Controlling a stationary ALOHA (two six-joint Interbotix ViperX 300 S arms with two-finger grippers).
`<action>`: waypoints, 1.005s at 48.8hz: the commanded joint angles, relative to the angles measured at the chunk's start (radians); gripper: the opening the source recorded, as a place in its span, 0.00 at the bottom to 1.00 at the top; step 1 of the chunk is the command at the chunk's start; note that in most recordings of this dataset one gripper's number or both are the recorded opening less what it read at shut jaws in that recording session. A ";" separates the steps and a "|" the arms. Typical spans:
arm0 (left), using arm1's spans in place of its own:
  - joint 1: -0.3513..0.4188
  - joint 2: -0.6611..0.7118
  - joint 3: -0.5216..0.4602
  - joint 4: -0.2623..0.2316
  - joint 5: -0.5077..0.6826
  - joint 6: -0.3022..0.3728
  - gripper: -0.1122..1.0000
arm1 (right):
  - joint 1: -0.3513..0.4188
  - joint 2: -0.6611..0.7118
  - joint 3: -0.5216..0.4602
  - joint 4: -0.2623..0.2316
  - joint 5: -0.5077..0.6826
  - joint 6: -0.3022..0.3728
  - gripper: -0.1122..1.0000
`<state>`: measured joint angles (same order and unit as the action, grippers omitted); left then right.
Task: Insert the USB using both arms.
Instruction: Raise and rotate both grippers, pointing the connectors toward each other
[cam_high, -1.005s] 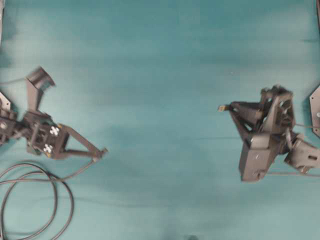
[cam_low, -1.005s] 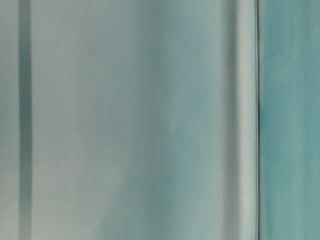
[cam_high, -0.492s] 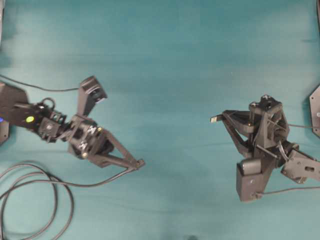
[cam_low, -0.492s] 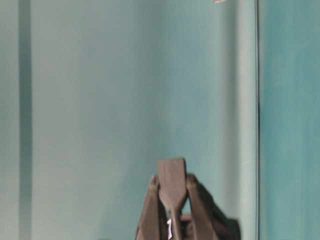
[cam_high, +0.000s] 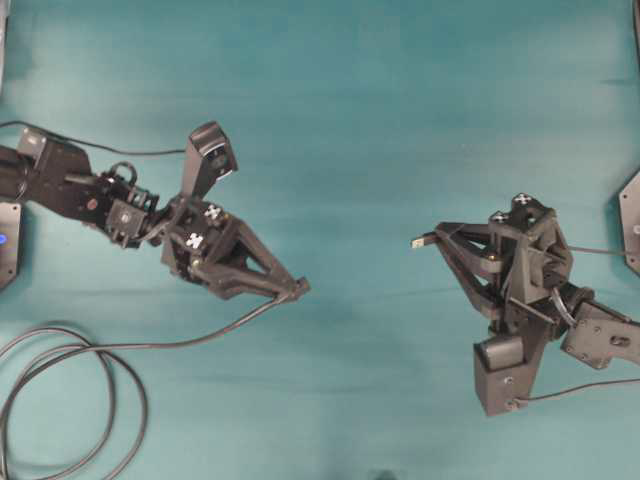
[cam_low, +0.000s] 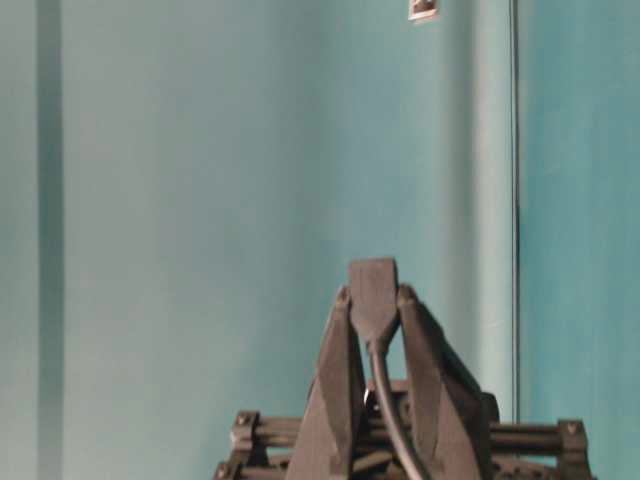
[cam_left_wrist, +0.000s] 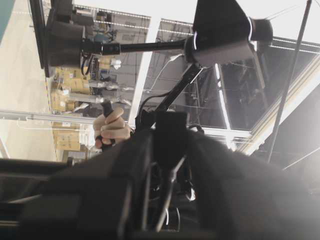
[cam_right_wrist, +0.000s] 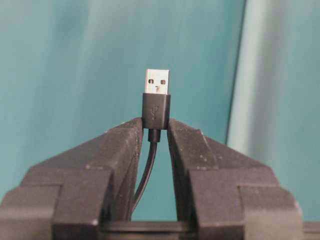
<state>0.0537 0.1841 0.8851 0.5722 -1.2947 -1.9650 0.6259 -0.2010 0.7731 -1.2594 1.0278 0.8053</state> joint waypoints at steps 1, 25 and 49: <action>0.002 0.003 -0.034 0.015 -0.015 -0.021 0.31 | 0.002 -0.008 -0.005 -0.046 -0.014 0.002 0.29; 0.021 0.084 -0.129 0.037 -0.021 -0.048 0.31 | 0.000 -0.080 0.078 -0.163 -0.071 0.011 0.29; 0.026 0.110 -0.163 0.055 -0.054 -0.067 0.31 | -0.023 -0.089 0.071 -0.249 -0.152 -0.002 0.29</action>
<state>0.0798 0.3068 0.7424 0.6213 -1.3361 -2.0080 0.6121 -0.2730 0.8621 -1.4880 0.8820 0.8053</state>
